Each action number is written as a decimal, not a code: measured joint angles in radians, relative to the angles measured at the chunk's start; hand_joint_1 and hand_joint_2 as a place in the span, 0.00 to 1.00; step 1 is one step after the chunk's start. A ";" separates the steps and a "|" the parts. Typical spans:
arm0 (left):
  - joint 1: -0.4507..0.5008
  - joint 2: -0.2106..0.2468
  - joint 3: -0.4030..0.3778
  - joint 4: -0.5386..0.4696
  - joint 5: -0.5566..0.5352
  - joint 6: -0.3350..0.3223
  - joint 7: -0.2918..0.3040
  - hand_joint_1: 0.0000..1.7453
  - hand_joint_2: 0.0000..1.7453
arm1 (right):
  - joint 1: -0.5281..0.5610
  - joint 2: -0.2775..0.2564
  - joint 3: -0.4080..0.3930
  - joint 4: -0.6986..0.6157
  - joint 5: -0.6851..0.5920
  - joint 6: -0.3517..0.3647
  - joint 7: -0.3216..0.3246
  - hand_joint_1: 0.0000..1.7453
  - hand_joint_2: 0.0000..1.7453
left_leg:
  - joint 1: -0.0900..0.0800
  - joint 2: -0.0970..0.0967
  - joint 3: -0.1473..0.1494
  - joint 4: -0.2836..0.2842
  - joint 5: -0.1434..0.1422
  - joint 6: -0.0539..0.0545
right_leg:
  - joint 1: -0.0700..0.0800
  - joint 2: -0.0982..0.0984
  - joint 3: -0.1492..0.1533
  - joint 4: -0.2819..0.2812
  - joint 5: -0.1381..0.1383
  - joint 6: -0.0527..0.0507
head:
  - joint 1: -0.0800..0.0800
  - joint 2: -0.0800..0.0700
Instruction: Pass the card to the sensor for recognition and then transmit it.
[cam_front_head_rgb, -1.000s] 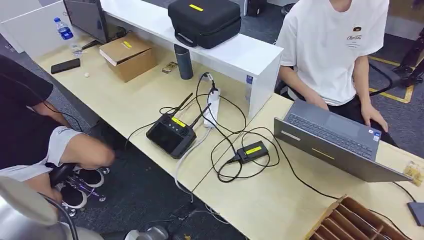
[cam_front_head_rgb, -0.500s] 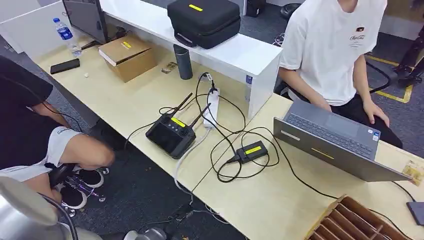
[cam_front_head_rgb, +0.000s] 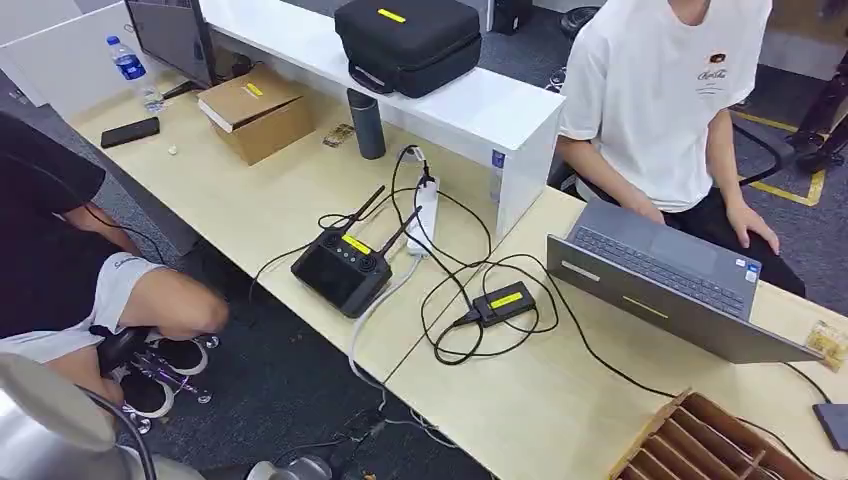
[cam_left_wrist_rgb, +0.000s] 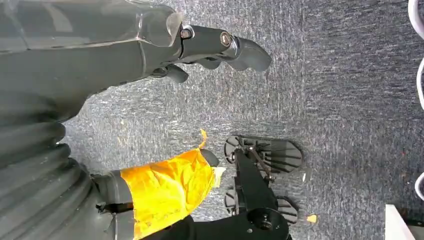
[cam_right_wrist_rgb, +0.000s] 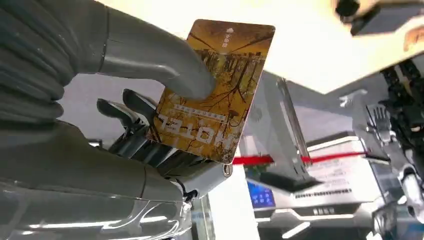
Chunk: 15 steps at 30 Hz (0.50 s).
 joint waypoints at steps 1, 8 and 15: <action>0.000 0.000 0.002 0.000 0.000 0.001 0.000 0.00 1.00 | 0.002 0.010 0.000 0.008 -0.001 0.002 -0.003 1.00 1.00 | 0.000 0.000 0.000 0.000 0.000 0.000 | 0.000 0.000 0.000 0.000 0.000 0.000 | 0.000 0.000; 0.000 0.000 0.008 0.000 -0.006 0.002 0.002 0.00 1.00 | 0.013 0.058 0.006 0.055 -0.002 0.003 -0.011 1.00 1.00 | 0.000 0.000 0.000 0.000 0.000 0.000 | 0.000 0.000 0.000 0.000 0.000 0.000 | 0.000 0.000; 0.000 0.000 0.010 0.000 -0.006 0.003 0.002 0.00 1.00 | 0.014 0.075 0.008 0.077 -0.003 0.003 -0.011 1.00 1.00 | 0.000 0.000 0.000 0.000 0.000 0.000 | 0.000 0.000 0.000 0.000 0.000 0.000 | 0.000 0.000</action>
